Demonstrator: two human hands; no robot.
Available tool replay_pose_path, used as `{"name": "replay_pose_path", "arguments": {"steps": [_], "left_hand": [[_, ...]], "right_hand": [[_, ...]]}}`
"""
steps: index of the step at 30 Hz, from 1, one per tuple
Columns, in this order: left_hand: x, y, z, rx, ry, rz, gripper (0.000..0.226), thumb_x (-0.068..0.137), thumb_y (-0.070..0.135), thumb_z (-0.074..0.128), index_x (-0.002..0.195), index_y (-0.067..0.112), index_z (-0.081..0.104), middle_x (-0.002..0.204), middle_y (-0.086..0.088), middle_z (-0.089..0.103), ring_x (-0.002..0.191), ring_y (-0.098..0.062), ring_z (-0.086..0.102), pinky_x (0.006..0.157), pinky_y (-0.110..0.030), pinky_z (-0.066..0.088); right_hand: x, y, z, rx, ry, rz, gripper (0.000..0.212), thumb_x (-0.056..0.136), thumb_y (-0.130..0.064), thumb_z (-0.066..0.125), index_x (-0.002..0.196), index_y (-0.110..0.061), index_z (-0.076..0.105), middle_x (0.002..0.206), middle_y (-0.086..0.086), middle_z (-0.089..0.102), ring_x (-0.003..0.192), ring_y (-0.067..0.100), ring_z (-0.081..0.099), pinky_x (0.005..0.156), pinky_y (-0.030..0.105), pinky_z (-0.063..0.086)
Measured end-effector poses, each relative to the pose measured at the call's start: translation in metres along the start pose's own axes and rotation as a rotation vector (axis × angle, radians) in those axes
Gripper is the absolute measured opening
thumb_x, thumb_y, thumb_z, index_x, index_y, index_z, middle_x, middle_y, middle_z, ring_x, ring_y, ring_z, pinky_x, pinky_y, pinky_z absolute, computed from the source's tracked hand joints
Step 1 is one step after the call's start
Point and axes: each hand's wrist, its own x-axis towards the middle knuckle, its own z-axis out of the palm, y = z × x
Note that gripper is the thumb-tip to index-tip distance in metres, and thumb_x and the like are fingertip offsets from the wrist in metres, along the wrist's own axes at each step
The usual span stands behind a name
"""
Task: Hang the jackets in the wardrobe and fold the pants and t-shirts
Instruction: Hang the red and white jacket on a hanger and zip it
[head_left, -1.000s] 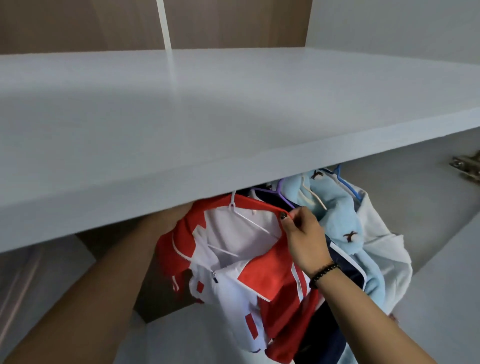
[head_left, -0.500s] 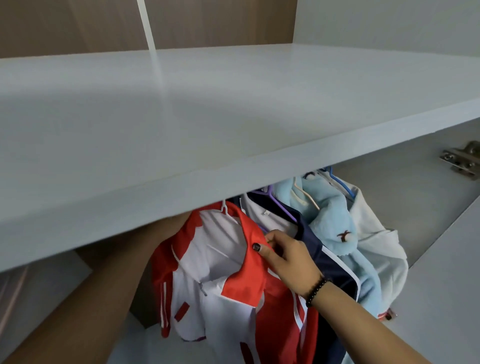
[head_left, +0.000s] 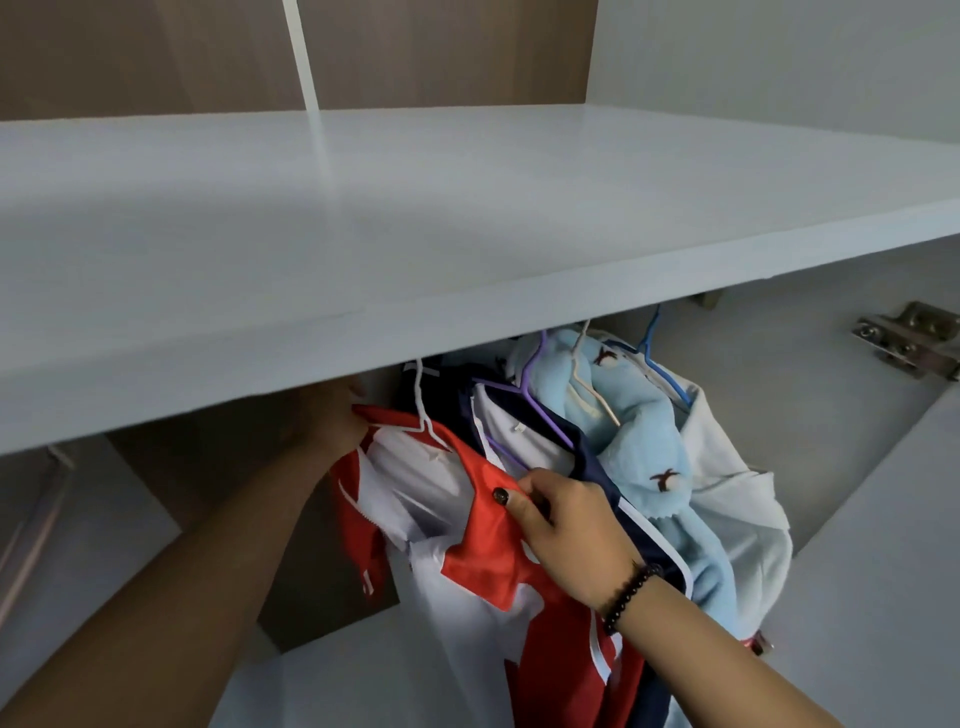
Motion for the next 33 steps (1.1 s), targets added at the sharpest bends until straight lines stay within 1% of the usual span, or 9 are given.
{"name": "replay_pose_path", "arguments": {"steps": [3, 6, 12, 17, 21, 23, 25, 27, 33], "left_hand": [[0.003, -0.004, 0.012, 0.052, -0.040, -0.038, 0.017, 0.078, 0.008, 0.059, 0.091, 0.015, 0.068, 0.104, -0.015, 0.068, 0.093, -0.031, 0.063, 0.082, -0.038, 0.053], [-0.018, 0.009, 0.026, -0.054, -0.066, -0.032, 0.037, 0.081, 0.003, 0.061, 0.117, 0.007, 0.059, 0.116, -0.019, 0.062, 0.103, -0.037, 0.060, 0.087, -0.039, 0.050], [-0.060, 0.049, 0.040, -0.317, -0.052, -0.031, 0.066, 0.083, 0.004, 0.063, 0.144, 0.007, 0.038, 0.146, -0.016, 0.040, 0.134, -0.031, 0.040, 0.105, -0.031, 0.033], [-0.100, 0.094, 0.029, -0.445, -0.037, 0.004, 0.039, 0.089, 0.009, 0.061, 0.126, 0.017, 0.055, 0.111, 0.004, 0.057, 0.107, -0.016, 0.056, 0.086, -0.022, 0.041], [-0.120, 0.107, 0.033, -0.405, -0.078, 0.024, 0.030, 0.089, 0.002, 0.058, 0.108, 0.025, 0.055, 0.095, 0.016, 0.052, 0.100, -0.010, 0.054, 0.067, 0.002, 0.035], [-0.134, 0.111, 0.033, -0.349, -0.126, 0.006, 0.038, 0.091, 0.007, 0.058, 0.127, 0.019, 0.051, 0.115, 0.008, 0.051, 0.111, -0.013, 0.052, 0.082, -0.002, 0.039], [-0.146, 0.111, 0.033, -0.304, -0.179, -0.026, 0.049, 0.093, 0.017, 0.059, 0.139, 0.019, 0.044, 0.133, 0.002, 0.045, 0.122, -0.017, 0.049, 0.102, -0.025, 0.044], [-0.159, 0.108, 0.036, -0.272, -0.218, -0.017, 0.053, 0.090, 0.028, 0.060, 0.140, 0.024, 0.043, 0.139, 0.003, 0.046, 0.126, -0.019, 0.049, 0.106, -0.038, 0.045], [-0.206, 0.116, 0.048, -0.172, -0.266, 0.014, 0.051, 0.094, 0.027, 0.060, 0.142, 0.024, 0.042, 0.143, 0.007, 0.045, 0.126, -0.012, 0.047, 0.109, -0.024, 0.037]], "right_hand": [[-0.012, -0.004, -0.007, -0.077, -0.045, -0.027, 0.022, 0.093, -0.045, 0.052, 0.098, -0.024, 0.058, 0.069, -0.006, 0.062, 0.067, 0.018, 0.062, 0.064, 0.035, 0.052], [-0.025, -0.003, -0.007, -0.211, -0.087, -0.065, 0.026, 0.097, -0.045, 0.042, 0.109, -0.025, 0.054, 0.086, 0.000, 0.067, 0.084, 0.025, 0.064, 0.067, 0.036, 0.050], [-0.022, 0.014, -0.022, -0.106, 0.017, -0.051, 0.020, 0.096, -0.030, 0.047, 0.081, -0.020, 0.055, 0.070, 0.005, 0.062, 0.068, 0.028, 0.059, 0.062, 0.040, 0.047], [-0.025, 0.036, -0.037, -0.043, 0.090, 0.055, 0.025, 0.096, -0.028, 0.051, 0.071, -0.021, 0.050, 0.064, -0.001, 0.059, 0.066, 0.022, 0.057, 0.066, 0.038, 0.046], [-0.032, 0.043, -0.043, 0.022, 0.048, 0.043, 0.020, 0.095, -0.030, 0.053, 0.076, -0.023, 0.054, 0.060, -0.008, 0.056, 0.061, 0.009, 0.054, 0.062, 0.028, 0.043], [-0.036, 0.043, -0.046, 0.070, 0.007, 0.017, 0.019, 0.094, -0.027, 0.055, 0.075, -0.026, 0.055, 0.055, -0.013, 0.054, 0.057, 0.005, 0.052, 0.056, 0.018, 0.038], [-0.042, 0.045, -0.050, 0.100, -0.052, 0.001, 0.018, 0.093, -0.023, 0.056, 0.076, -0.027, 0.056, 0.052, -0.019, 0.054, 0.054, 0.003, 0.051, 0.052, 0.014, 0.036], [-0.048, 0.052, -0.051, 0.090, -0.076, -0.026, 0.016, 0.091, -0.020, 0.057, 0.076, -0.022, 0.059, 0.049, -0.012, 0.051, 0.051, 0.005, 0.049, 0.049, 0.015, 0.034], [-0.077, 0.071, -0.051, 0.017, -0.159, -0.094, 0.014, 0.092, -0.020, 0.055, 0.079, -0.015, 0.055, 0.069, -0.008, 0.051, 0.058, 0.004, 0.047, 0.055, 0.018, 0.038]]}}
